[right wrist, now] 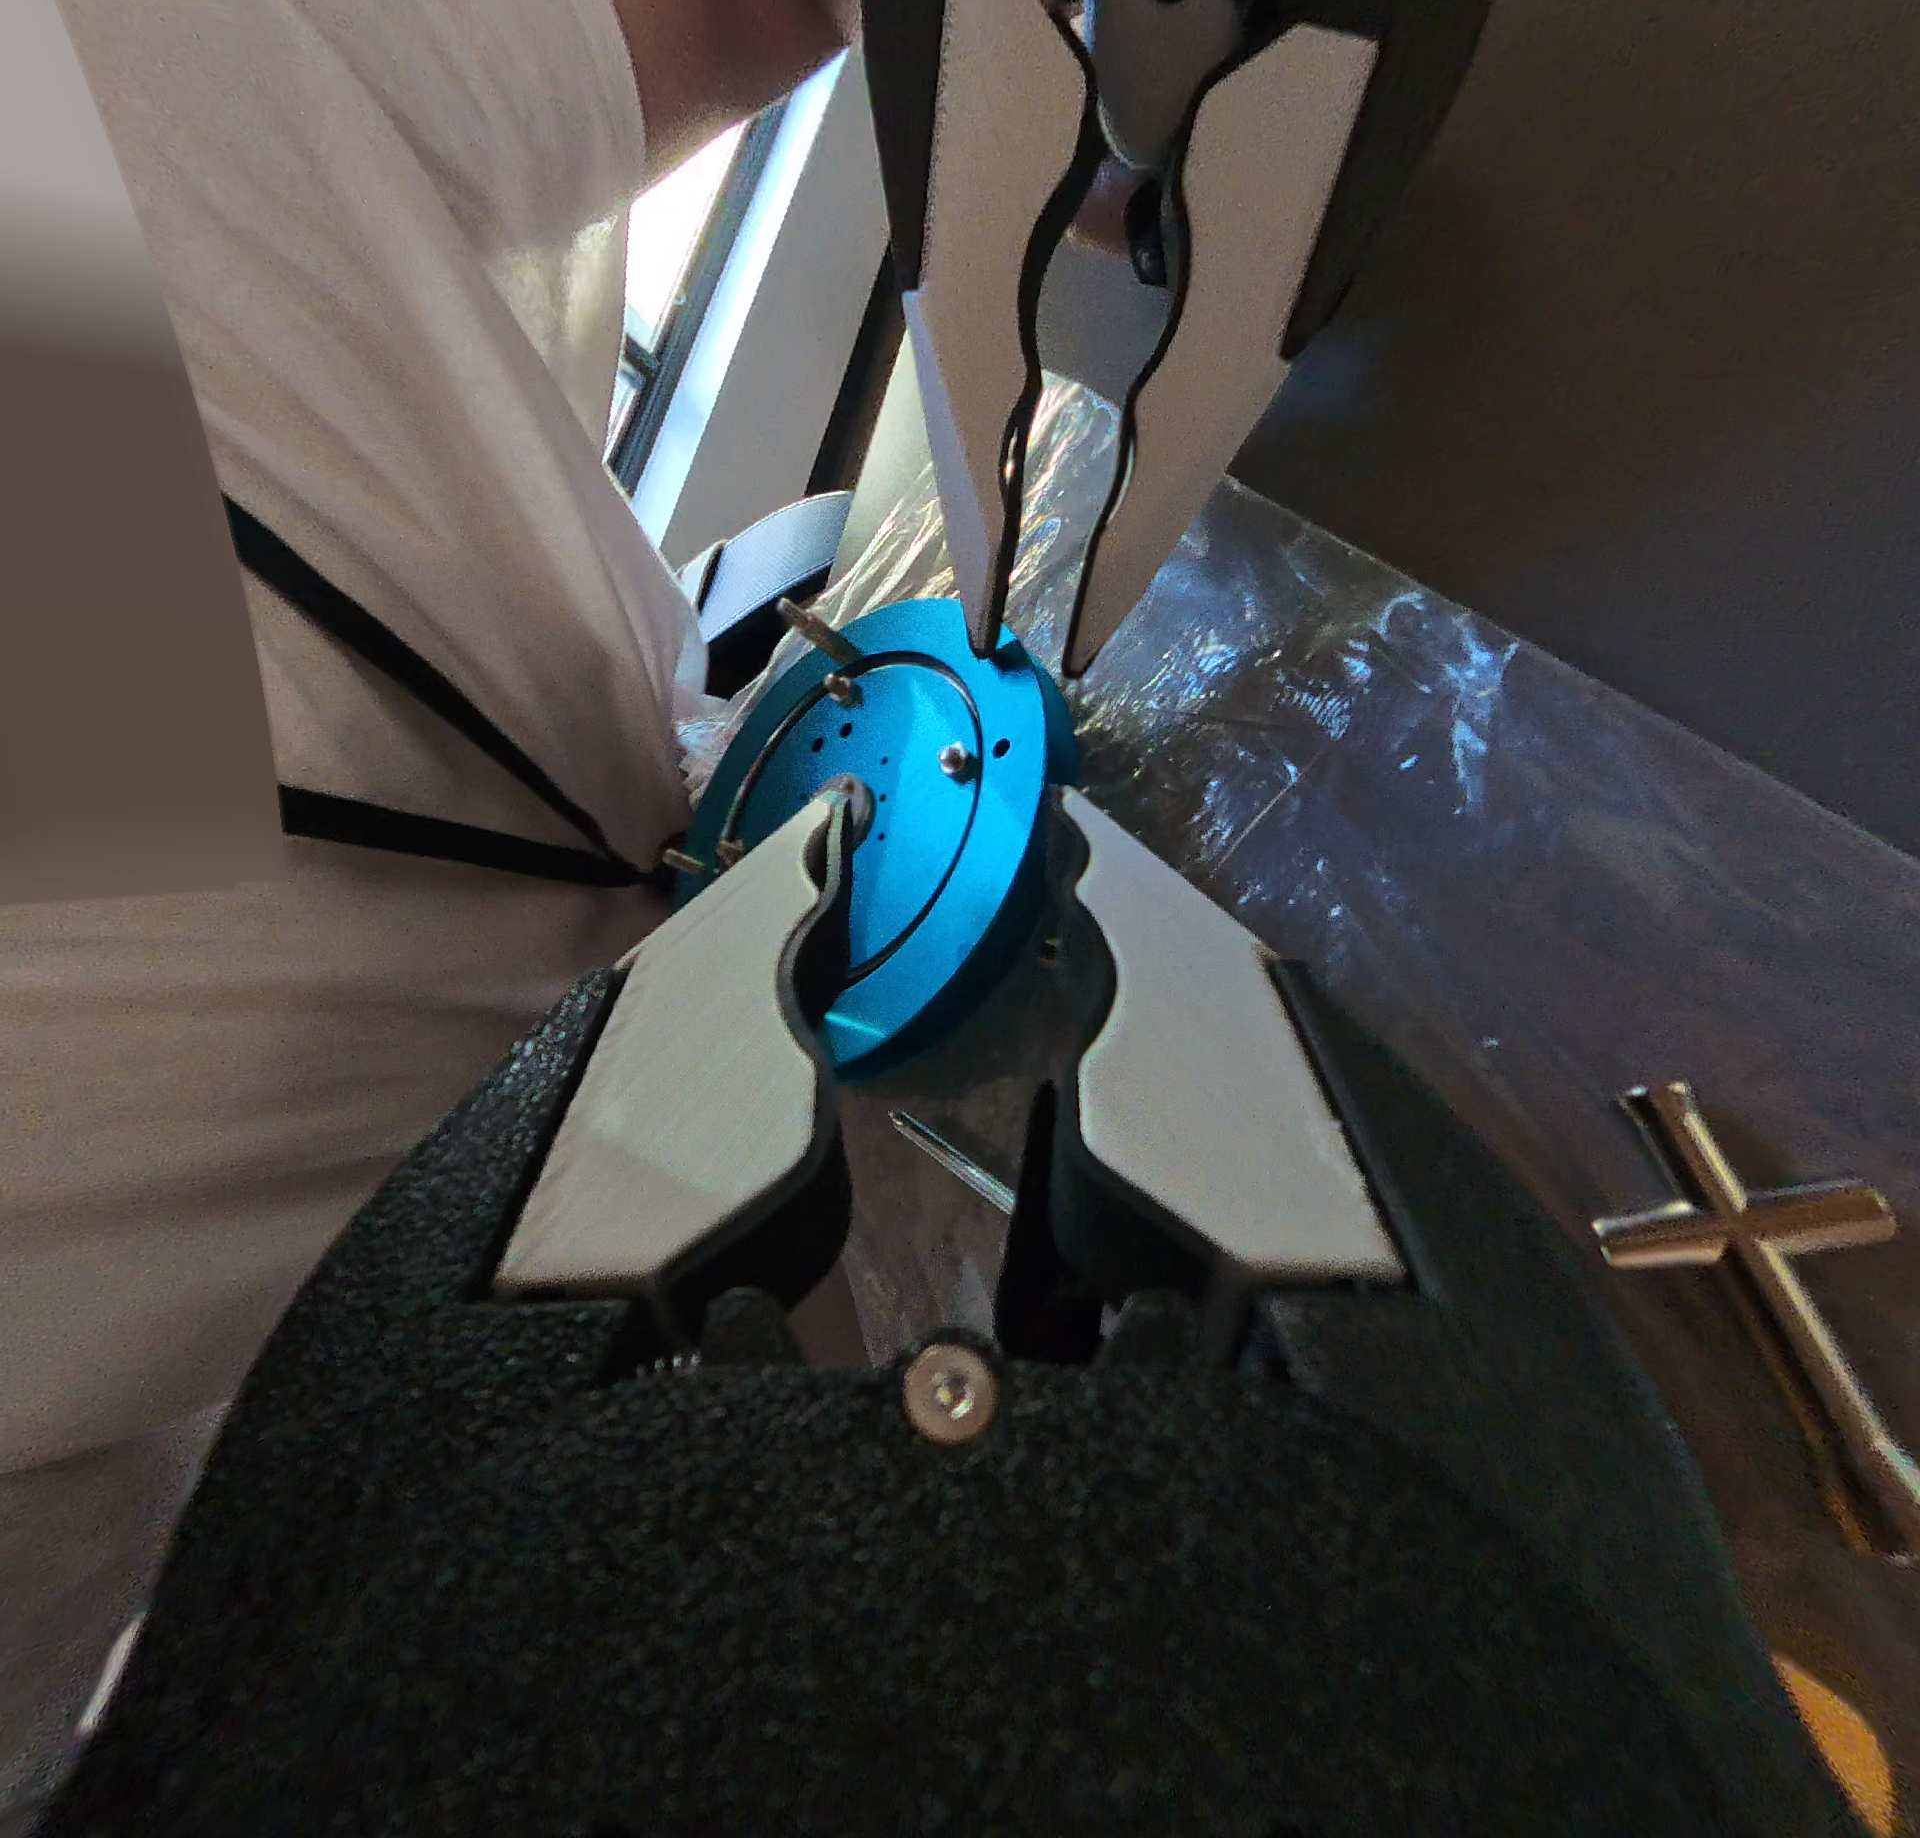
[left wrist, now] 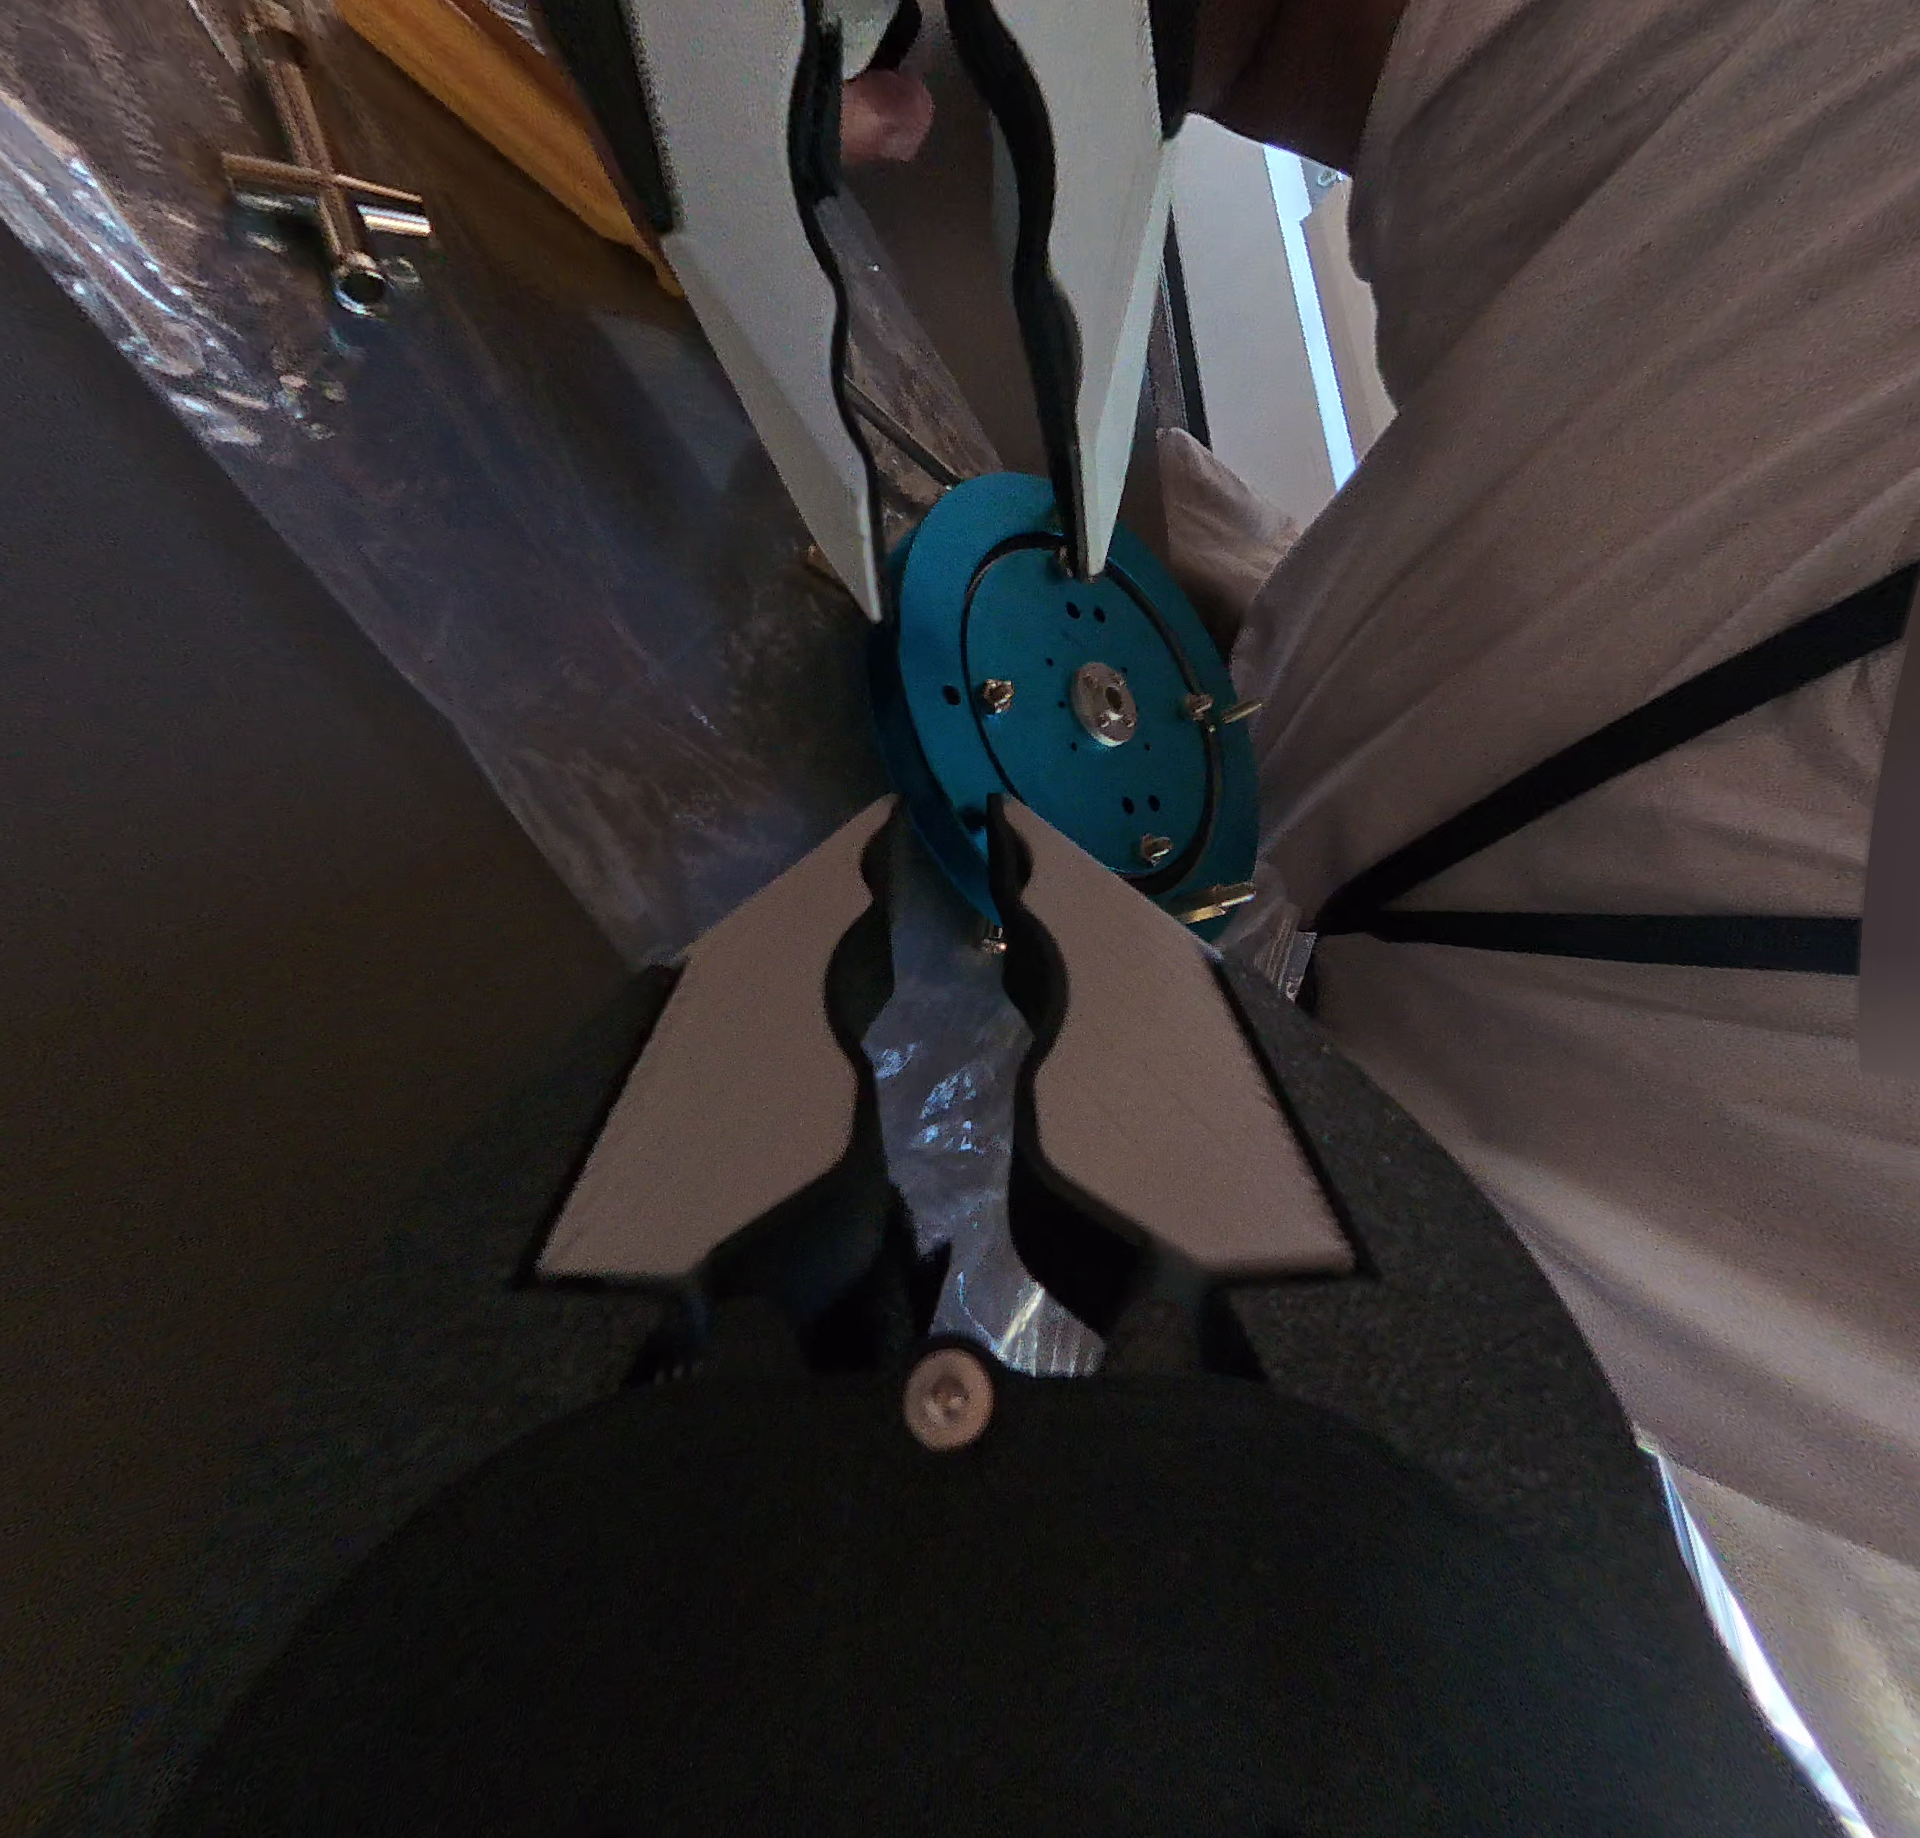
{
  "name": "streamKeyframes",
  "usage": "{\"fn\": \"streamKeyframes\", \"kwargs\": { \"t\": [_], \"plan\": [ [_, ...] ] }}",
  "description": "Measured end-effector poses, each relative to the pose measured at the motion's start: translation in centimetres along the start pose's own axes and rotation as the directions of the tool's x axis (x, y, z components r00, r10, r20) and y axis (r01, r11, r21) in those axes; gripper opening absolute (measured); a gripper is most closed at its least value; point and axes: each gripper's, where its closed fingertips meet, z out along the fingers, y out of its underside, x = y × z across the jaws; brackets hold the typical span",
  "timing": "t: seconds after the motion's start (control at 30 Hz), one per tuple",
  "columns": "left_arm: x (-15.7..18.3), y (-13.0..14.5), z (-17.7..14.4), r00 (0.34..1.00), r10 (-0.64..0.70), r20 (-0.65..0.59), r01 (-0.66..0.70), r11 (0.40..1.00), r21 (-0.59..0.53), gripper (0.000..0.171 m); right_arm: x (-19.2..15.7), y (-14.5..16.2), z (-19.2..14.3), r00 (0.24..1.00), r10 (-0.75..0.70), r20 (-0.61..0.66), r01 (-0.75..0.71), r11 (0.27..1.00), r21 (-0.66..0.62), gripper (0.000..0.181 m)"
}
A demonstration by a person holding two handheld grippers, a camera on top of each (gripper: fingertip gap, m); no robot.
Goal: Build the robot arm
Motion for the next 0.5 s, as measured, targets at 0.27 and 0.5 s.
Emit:
{"fn": "streamKeyframes", "kwargs": {
  "t": [0.27, 0.5],
  "plan": [
    [0.1, -0.5, 0.3, 0.990, -0.107, -0.088, 0.105, 0.994, -0.023, 0.011, 0.1, 0.0, 1.0, 0.992, 0.091, 0.082, -0.085, 0.993, -0.076, 0.030],
    [1.2, -0.2, 1.2, 0.974, -0.132, -0.187, 0.123, 0.991, -0.061, 0.022, 0.2, 0.4, 1.7, 0.992, 0.098, 0.074, -0.090, 0.990, -0.110, 0.014]
  ]
}}
